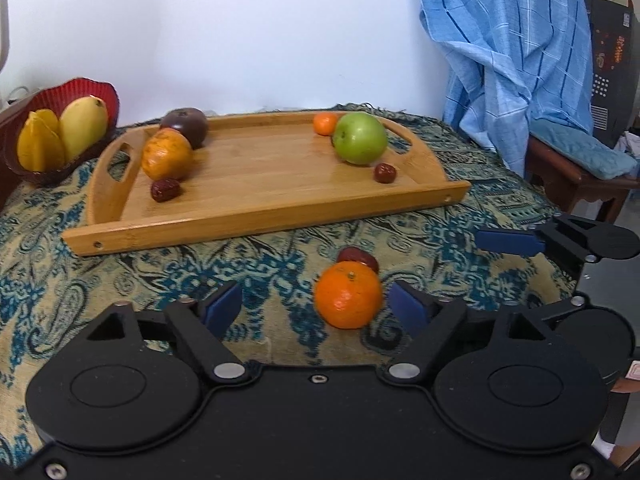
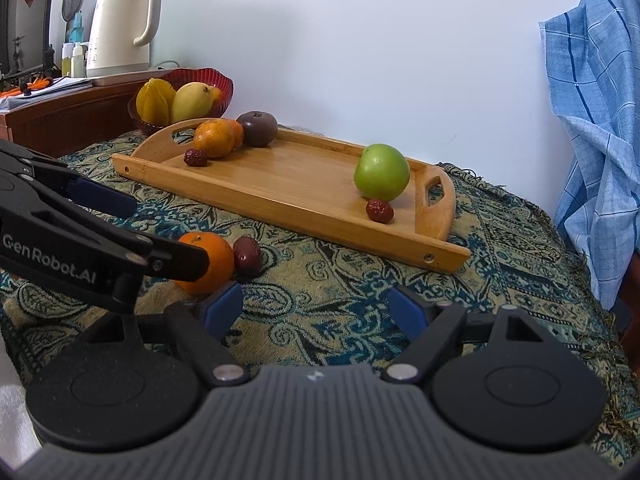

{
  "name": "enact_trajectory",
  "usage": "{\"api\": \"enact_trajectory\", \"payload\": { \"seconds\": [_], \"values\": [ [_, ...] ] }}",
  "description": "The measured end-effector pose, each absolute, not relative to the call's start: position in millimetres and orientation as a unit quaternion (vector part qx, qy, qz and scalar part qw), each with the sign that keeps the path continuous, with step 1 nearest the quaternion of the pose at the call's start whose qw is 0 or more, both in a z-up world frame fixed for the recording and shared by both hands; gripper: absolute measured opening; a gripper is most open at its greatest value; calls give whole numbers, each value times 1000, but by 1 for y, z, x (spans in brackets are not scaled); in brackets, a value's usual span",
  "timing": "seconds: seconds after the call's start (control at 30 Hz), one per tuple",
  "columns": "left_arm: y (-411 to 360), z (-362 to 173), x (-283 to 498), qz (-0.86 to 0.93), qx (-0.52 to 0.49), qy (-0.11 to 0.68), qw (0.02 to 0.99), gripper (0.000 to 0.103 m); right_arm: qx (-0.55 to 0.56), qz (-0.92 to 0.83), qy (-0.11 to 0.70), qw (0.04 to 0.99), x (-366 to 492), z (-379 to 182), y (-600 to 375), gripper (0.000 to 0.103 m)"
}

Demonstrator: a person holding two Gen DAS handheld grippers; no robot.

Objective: Organize fruits
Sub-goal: 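Close left tool on the mandarin while right tool moves toward the dark red date, then close the right tool on the dark red date on the cloth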

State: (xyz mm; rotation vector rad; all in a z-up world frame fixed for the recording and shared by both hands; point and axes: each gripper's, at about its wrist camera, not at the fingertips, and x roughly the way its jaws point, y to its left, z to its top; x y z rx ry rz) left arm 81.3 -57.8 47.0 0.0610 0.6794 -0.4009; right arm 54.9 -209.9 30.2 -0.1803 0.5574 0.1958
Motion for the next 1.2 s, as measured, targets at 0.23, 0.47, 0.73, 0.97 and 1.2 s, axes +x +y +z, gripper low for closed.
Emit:
{"api": "enact_trajectory", "payload": {
  "seconds": [0.23, 0.47, 0.73, 0.97, 1.2],
  "values": [
    [-62, 44, 85, -195, 18, 340, 920, 67, -90, 101, 278, 951, 55, 28, -208, 89],
    [-64, 45, 86, -213, 6, 344, 914, 38, -82, 106, 282, 950, 57, 27, -209, 86],
    [-53, 51, 91, -161, 2, 331, 930, 37, -75, 116, 287, 948, 59, 29, -206, 75],
    [-40, 52, 98, -136, 2, 330, 934, 37, -83, 133, 295, 942, 64, 30, -192, 55],
    [-38, 51, 99, -132, 2, 332, 934, 37, -80, 121, 301, 943, 79, 36, -187, 53]
  ]
}}
